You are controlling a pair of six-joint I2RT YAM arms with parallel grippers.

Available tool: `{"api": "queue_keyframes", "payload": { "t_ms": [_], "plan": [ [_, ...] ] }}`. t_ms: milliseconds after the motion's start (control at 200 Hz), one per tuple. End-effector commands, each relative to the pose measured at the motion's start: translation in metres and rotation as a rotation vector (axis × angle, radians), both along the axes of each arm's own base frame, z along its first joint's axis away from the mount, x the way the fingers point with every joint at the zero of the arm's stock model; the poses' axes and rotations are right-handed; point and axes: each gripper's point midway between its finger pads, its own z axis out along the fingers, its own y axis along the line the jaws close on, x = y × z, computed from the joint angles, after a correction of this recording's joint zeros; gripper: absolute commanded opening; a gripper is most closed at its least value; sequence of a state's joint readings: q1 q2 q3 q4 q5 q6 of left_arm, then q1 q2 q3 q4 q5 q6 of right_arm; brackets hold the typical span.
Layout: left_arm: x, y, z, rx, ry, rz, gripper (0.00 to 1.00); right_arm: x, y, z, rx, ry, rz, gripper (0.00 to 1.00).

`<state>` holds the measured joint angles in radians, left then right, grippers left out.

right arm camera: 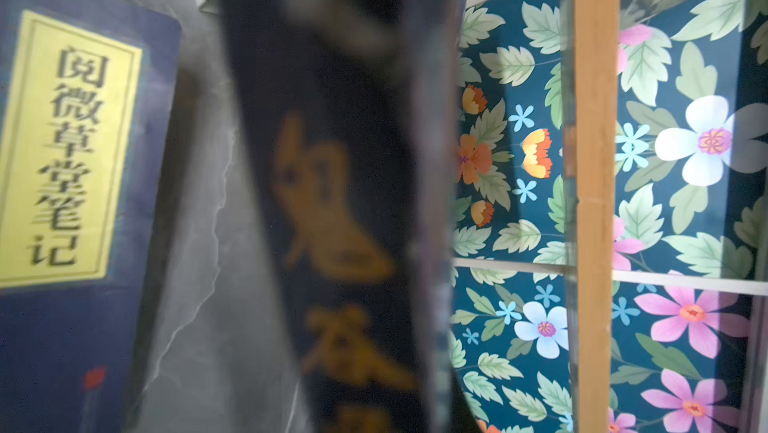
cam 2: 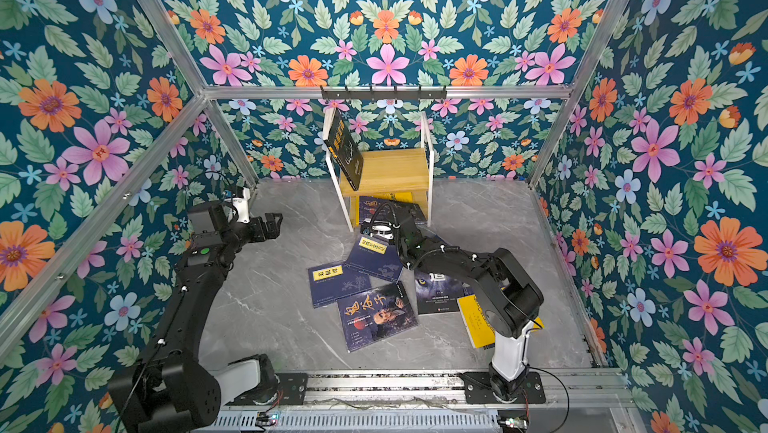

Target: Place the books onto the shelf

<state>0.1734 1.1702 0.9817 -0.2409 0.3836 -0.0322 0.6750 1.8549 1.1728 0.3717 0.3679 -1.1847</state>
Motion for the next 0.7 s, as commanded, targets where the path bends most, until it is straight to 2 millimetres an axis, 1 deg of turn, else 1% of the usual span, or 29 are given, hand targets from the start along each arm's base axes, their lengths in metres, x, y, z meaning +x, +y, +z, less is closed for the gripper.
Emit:
{"api": "queue_keyframes", "payload": {
  "t_ms": [0,70,120,285,340,390,465,550,575,625,695],
  "plan": [
    [-0.001,0.001,0.006,-0.005,-0.018,0.002,1.0,0.018,0.01,0.021,0.044,-0.106,0.017,0.0],
    [0.0,0.004,0.005,-0.007,-0.012,0.009,1.0,0.023,0.012,0.006,0.019,-0.081,0.017,0.0],
    [0.001,0.005,0.005,-0.009,-0.007,0.017,1.0,0.022,0.012,-0.001,0.017,-0.065,0.019,0.0],
    [0.0,0.0,0.003,-0.024,-0.008,-0.012,1.0,0.018,0.014,-0.03,0.008,0.024,0.03,0.0],
    [0.001,-0.001,0.002,-0.029,-0.003,-0.013,1.0,0.016,0.013,-0.035,0.003,0.052,0.026,0.0],
    [0.001,-0.001,0.002,-0.035,-0.003,-0.014,1.0,0.01,0.014,-0.042,0.009,0.098,0.034,0.0],
    [-0.001,-0.004,0.001,-0.042,-0.008,-0.027,1.0,0.004,0.012,-0.053,0.013,0.159,0.044,0.09],
    [0.0,-0.002,0.0,-0.05,-0.004,-0.02,1.0,0.001,0.01,-0.063,-0.003,0.204,0.04,0.24],
    [0.0,-0.002,0.0,-0.054,-0.002,-0.015,1.0,-0.001,0.009,-0.066,-0.011,0.224,0.041,0.27],
    [0.0,-0.002,0.001,-0.06,-0.003,-0.014,1.0,-0.004,0.009,-0.071,-0.017,0.256,0.041,0.3],
    [-0.002,-0.004,0.001,-0.072,-0.008,-0.02,1.0,-0.004,0.008,-0.073,-0.02,0.267,0.045,0.32]
  ]
}}
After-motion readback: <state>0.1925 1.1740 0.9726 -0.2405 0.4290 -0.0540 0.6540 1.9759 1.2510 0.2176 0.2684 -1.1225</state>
